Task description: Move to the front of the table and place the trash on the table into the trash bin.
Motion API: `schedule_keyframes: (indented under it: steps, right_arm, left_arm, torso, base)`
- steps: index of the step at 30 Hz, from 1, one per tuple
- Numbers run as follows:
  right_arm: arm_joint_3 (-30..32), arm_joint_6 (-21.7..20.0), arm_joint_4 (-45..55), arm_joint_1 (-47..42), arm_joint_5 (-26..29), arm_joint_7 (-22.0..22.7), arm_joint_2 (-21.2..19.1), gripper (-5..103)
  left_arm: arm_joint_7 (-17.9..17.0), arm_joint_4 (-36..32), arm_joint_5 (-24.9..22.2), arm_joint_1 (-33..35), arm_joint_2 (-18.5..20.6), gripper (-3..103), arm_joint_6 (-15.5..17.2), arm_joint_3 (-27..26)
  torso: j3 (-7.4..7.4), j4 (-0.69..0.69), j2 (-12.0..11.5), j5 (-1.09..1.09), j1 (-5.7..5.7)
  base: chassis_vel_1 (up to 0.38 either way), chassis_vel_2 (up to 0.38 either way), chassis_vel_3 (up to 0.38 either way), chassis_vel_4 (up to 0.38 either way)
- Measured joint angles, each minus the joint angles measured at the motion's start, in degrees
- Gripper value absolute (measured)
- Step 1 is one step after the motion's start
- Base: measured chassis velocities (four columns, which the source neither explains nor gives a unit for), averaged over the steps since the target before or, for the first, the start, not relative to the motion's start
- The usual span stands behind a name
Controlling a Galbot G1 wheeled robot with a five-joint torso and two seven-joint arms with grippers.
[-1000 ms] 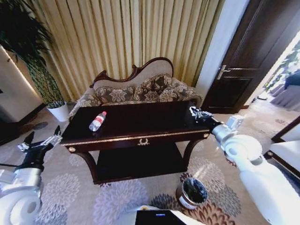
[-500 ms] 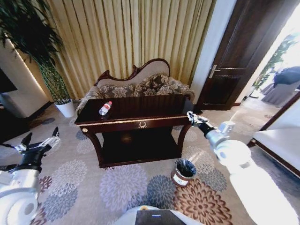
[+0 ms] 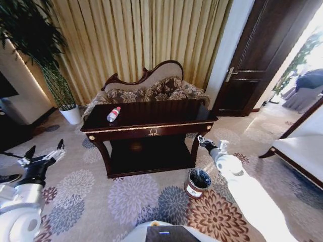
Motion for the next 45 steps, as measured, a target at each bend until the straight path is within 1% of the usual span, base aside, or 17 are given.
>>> schedule_keyframes:
  steps: [2,4,7,9,12,15,16,18,21,30,36,37,38,40,41,43,45]
  right_arm:
    - [-0.71,0.47,-2.99,0.78,-1.14,0.00,0.47,0]
    - [-2.00,2.03,-10.21,2.24,-4.61,0.00,1.64,0]
    - [-2.57,2.85,-13.68,2.76,-6.52,0.00,2.06,0]
    - [-3.75,4.86,-20.13,4.16,-10.84,0.00,3.01,0]
    - [-4.36,5.88,-23.96,5.21,-12.64,0.00,3.50,0]
    - [-5.39,8.23,-32.95,7.64,-15.66,-0.02,4.40,0]
    - [-5.39,8.23,-32.95,7.64,-15.66,-0.02,4.40,0]
    - [-6.03,10.41,-39.57,9.07,-18.79,0.00,5.23,0]
    - [-6.15,10.92,-41.22,9.42,-19.73,0.00,5.69,0]
    - [-6.01,12.62,-46.39,10.62,-26.80,0.00,10.74,0]
    - [-5.77,12.96,-48.16,11.35,-28.83,0.01,12.25,-2]
    - [-5.77,13.02,-48.71,11.73,-29.05,0.01,12.58,3]
    - [-5.77,13.02,-48.71,11.73,-29.05,0.01,12.58,3]
    - [-5.77,13.27,-49.63,12.22,-29.52,0.01,12.91,14]
    - [-5.77,13.27,-49.63,12.22,-29.52,0.01,12.91,14]
    - [-5.76,13.60,-50.33,12.53,-29.83,0.01,13.22,25]
    - [-5.77,13.66,-50.53,12.64,-29.88,0.01,13.30,25]
  left_arm:
    - [0.04,-0.14,0.09,0.14,-0.16,100,0.00,0.00]
    - [0.06,-0.44,0.26,0.48,-0.50,100,-0.02,-0.15]
    - [0.06,-0.50,0.26,0.70,-0.56,100,-0.03,-0.40]
    - [0.06,-0.50,0.27,1.24,-0.57,100,-0.13,-0.92]
    - [0.06,-0.49,0.27,1.64,-0.54,100,-0.20,-1.21]
    - [0.27,-0.14,0.40,2.59,-0.26,100,-0.68,-1.66]
    - [0.27,-0.14,0.40,2.59,-0.26,100,-0.68,-1.66]
    - [0.43,0.54,0.97,3.23,0.46,100,-1.00,-1.88]
    - [0.47,0.80,1.06,3.39,0.96,100,-1.04,-1.95]
    - [1.34,4.35,1.10,3.83,5.00,100,-2.24,-2.90]
    - [1.69,5.17,0.73,4.51,5.50,100,-2.98,-3.91]
    - [1.77,5.20,0.64,4.69,5.49,100,-3.10,-4.13]
    - [1.77,5.20,0.64,4.69,5.49,100,-3.10,-4.13]
    - [1.90,5.20,0.56,5.01,5.43,100,-3.25,-4.34]
    - [1.90,5.20,0.56,5.01,5.43,100,-3.25,-4.34]
    - [1.95,5.06,0.48,5.18,5.40,100,-3.31,-4.48]
    - [1.95,4.97,0.46,5.23,5.40,100,-3.31,-4.54]
  torso:
    - [-0.02,-0.01,0.02,0.01,-0.03]
    - [-0.03,-0.01,0.05,0.04,-0.07]
    - [-0.02,0.00,0.05,0.03,-0.07]
    - [-0.01,-0.04,0.03,0.03,-0.04]
    - [0.00,-0.02,0.02,0.02,-0.02]
    - [-0.01,0.01,0.02,0.01,-0.02]
    - [-0.01,0.01,0.02,0.01,-0.02]
    - [-0.01,-0.03,0.03,0.02,-0.03]
    - [-0.01,-0.03,0.03,0.02,-0.03]
    - [-0.01,0.00,0.03,0.02,-0.03]
    - [-0.01,-0.01,0.03,0.02,-0.02]
    - [-0.01,-0.01,0.02,0.02,-0.03]
    - [-0.01,-0.01,0.02,0.02,-0.03]
    - [-0.01,0.00,0.02,0.01,-0.03]
    - [-0.01,0.00,0.02,0.01,-0.03]
    - [-0.01,-0.02,0.02,0.02,-0.03]
    - [-0.01,-0.01,0.03,0.03,-0.03]
  base:
    - [0.000,0.000,0.000,0.000]
    - [0.000,0.000,0.000,0.000]
    - [0.000,0.000,0.000,0.000]
    - [0.000,0.000,0.000,0.000]
    - [0.000,0.000,0.000,0.000]
    - [0.000,0.000,0.000,0.000]
    - [0.000,0.000,0.000,0.000]
    - [0.000,0.000,0.000,0.000]
    - [0.000,0.000,0.000,0.000]
    - [0.000,0.000,0.000,0.000]
    - [0.000,0.000,0.000,0.000]
    - [0.000,0.000,0.000,0.000]
    - [0.000,0.000,0.000,0.000]
    - [0.000,0.000,0.000,0.000]
    - [0.000,0.000,0.000,0.000]
    - [0.000,0.000,0.000,0.000]
    - [0.000,0.000,0.000,0.000]
